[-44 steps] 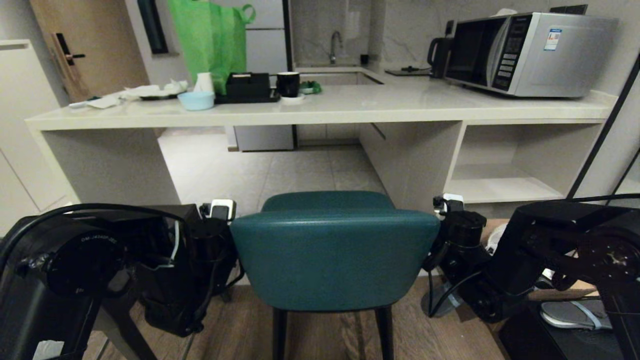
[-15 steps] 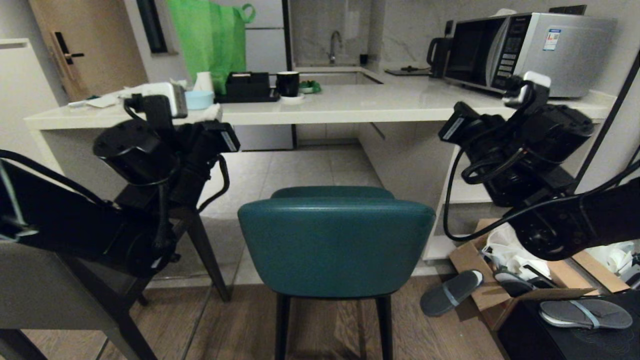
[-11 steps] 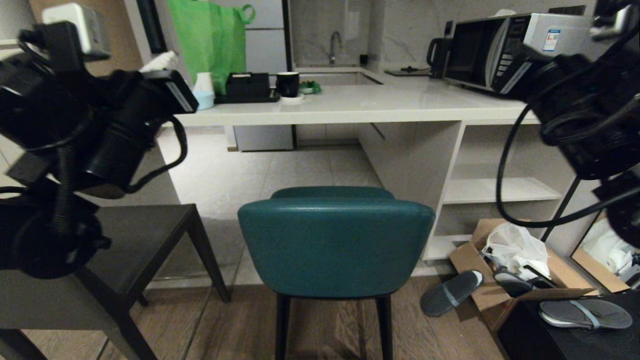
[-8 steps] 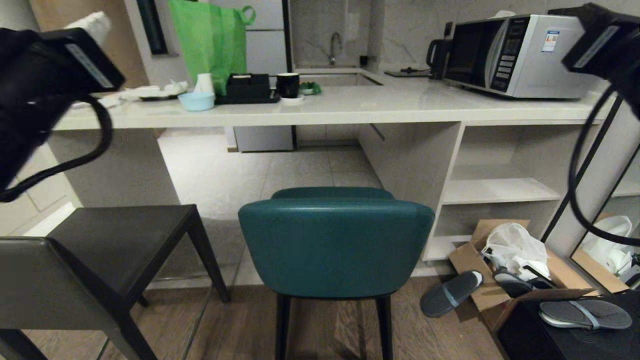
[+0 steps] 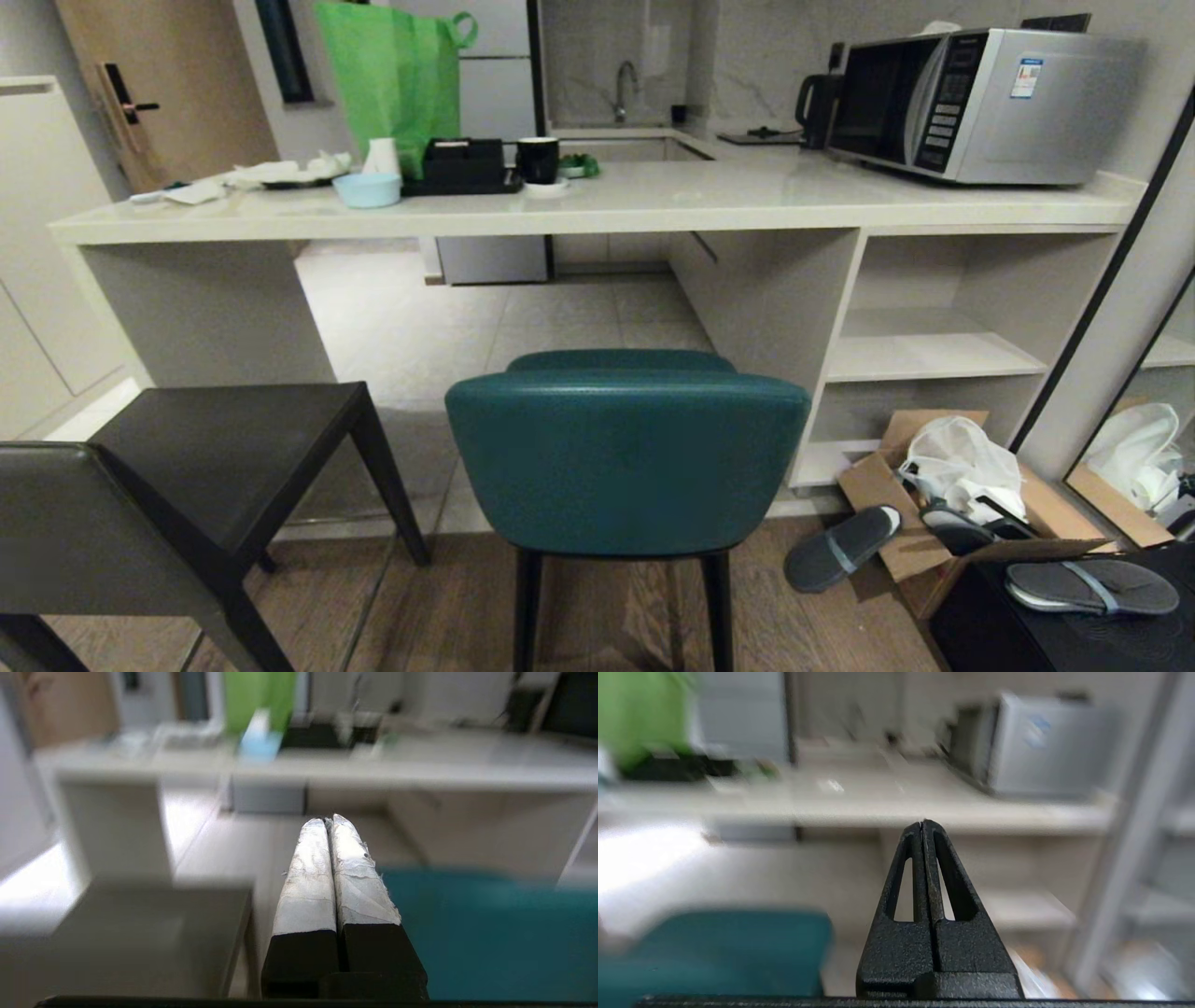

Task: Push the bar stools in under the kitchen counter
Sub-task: Push the gray chair back under the dining table

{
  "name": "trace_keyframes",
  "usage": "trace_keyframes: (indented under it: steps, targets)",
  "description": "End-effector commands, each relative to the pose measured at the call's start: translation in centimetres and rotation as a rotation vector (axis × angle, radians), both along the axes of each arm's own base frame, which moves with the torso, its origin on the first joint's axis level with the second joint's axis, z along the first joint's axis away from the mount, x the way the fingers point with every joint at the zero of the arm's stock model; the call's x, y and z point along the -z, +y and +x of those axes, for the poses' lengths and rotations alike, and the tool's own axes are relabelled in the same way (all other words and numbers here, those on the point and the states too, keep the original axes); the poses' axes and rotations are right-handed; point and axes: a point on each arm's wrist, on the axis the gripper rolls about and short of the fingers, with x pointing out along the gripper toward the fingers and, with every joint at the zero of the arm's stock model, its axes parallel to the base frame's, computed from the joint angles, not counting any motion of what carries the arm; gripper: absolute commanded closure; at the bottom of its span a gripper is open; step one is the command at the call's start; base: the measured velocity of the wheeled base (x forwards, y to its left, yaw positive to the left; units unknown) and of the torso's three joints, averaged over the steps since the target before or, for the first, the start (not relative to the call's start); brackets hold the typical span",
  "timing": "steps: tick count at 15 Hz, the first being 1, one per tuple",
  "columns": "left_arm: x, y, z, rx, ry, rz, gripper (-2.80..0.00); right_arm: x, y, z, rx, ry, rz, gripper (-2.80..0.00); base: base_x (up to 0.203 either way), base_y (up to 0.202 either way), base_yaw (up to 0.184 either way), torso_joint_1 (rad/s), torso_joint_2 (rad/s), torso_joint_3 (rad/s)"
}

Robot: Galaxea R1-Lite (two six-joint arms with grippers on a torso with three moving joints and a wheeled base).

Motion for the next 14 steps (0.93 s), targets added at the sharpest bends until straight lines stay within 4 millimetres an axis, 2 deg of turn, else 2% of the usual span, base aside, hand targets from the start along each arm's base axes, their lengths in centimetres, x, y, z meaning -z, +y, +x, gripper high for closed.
trace_keyframes:
  steps: [1,4,5,7,9,10,11,14]
  targets:
    - [2.5,0.2,-4.4,-0.031,-0.055,-0.006,0.00,1.3,-1.3,-4.7,0.052,-0.060,0.013,0.00,0.000,0.000,0.000,0.000,0.00,0.000]
    - [6.8,0.2,-7.2,-0.038,-0.003,0.000,0.00,5.4,-2.0,-9.3,0.119,-0.037,0.009,0.00,0.000,0.000,0.000,0.000,0.00,0.000]
    - [8.3,0.1,-7.8,-0.030,0.006,0.013,0.00,7.2,-2.1,-10.1,0.131,0.010,0.017,0.00,0.000,0.000,0.000,0.000,0.00,0.000]
    - [12.7,0.1,-7.4,-0.023,0.101,0.068,0.00,9.8,-1.7,-10.7,0.104,0.064,0.042,0.00,0.000,0.000,0.000,0.000,0.00,0.000]
    - [14.9,0.1,-6.3,-0.028,0.168,0.092,0.00,12.1,-1.2,-11.9,-0.083,0.046,-0.011,0.00,0.000,0.000,0.000,0.000,0.00,0.000]
    - [15.8,0.1,-5.8,-0.028,0.184,0.097,0.00,13.8,-1.0,-12.6,-0.159,0.055,-0.036,0.00,0.000,0.000,0.000,0.000,0.00,0.000]
    - [16.6,0.1,-5.5,-0.028,0.192,0.095,0.00,15.1,-0.8,-12.7,-0.187,0.080,-0.046,0.00,0.000,0.000,0.000,0.000,0.00,0.000]
    - [17.5,0.1,-5.1,-0.021,0.201,0.093,0.00,20.4,-0.7,-10.2,-0.202,0.288,-0.073,0.00,0.000,0.000,0.000,0.000,0.00,0.000]
